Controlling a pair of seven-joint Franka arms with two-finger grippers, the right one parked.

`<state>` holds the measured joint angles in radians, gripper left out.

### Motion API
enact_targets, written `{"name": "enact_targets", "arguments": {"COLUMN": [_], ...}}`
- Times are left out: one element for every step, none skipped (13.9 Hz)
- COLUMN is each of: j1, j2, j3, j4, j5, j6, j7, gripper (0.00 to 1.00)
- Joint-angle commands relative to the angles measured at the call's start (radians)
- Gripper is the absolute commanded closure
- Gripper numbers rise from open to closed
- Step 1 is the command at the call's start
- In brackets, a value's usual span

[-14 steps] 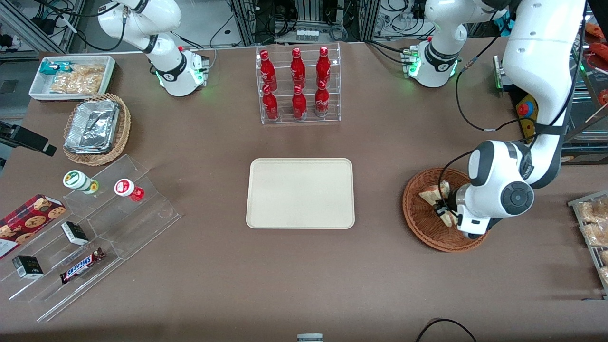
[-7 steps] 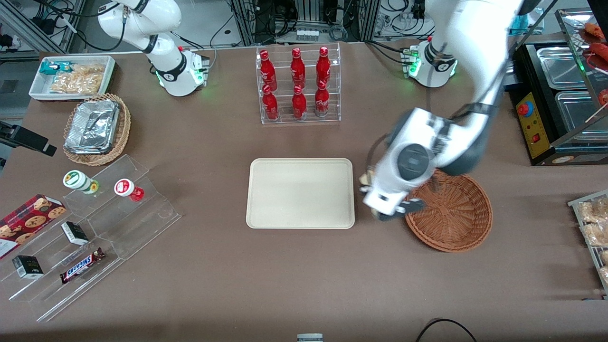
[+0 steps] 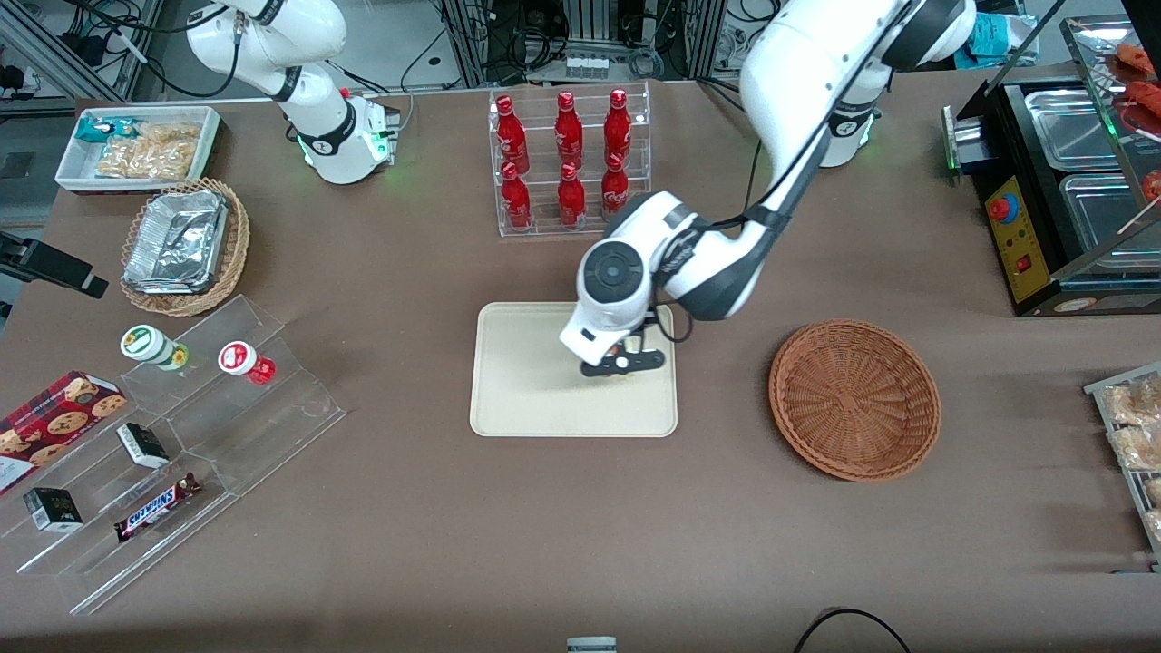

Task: Place sandwich from basket to tray
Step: 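Lift the sandwich and carry it over the beige tray, then lower the sandwich onto the tray and open the left gripper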

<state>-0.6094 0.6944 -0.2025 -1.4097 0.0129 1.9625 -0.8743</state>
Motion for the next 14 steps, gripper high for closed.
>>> {"name": "enact_targets", "arguments": {"j1": [-0.059, -0.067, -0.072, -0.075, -0.075, -0.075, -0.075, -0.075, -0.075, -0.073, -0.072, -0.072, -0.064, -0.061], "j2": [0.085, 0.112, 0.126, 0.132, 0.135, 0.137, 0.139, 0.14, 0.14, 0.142, 0.142, 0.139, 0.136, 0.139], "j3": [0.017, 0.018, 0.018, 0.018, 0.018, 0.018, 0.018, 0.018, 0.018, 0.018, 0.02, 0.025, 0.038, 0.054], "j4": [0.099, 0.122, 0.132, 0.13, 0.127, 0.121, 0.123, 0.123, 0.123, 0.126, 0.132, 0.135, 0.146, 0.17], "j5": [0.01, 0.019, 0.033, 0.041, 0.045, 0.045, 0.047, 0.045, 0.045, 0.045, 0.047, 0.05, 0.053, 0.053], "j6": [0.041, 0.042, 0.042, 0.042, 0.042, 0.041, 0.042, 0.042, 0.045, 0.047, 0.047, 0.046, 0.045, 0.047], "j7": [-0.08, -0.086, -0.088, -0.088, -0.086, -0.086, -0.086, -0.086, -0.092, -0.118, -0.136, -0.144, -0.146, -0.153], "gripper": [0.79, 0.78, 0.78, 0.72, 0.64, 0.64, 0.61, 0.57, 0.47, 0.23, 0.01, 0.0, 0.0, 0.0]}}
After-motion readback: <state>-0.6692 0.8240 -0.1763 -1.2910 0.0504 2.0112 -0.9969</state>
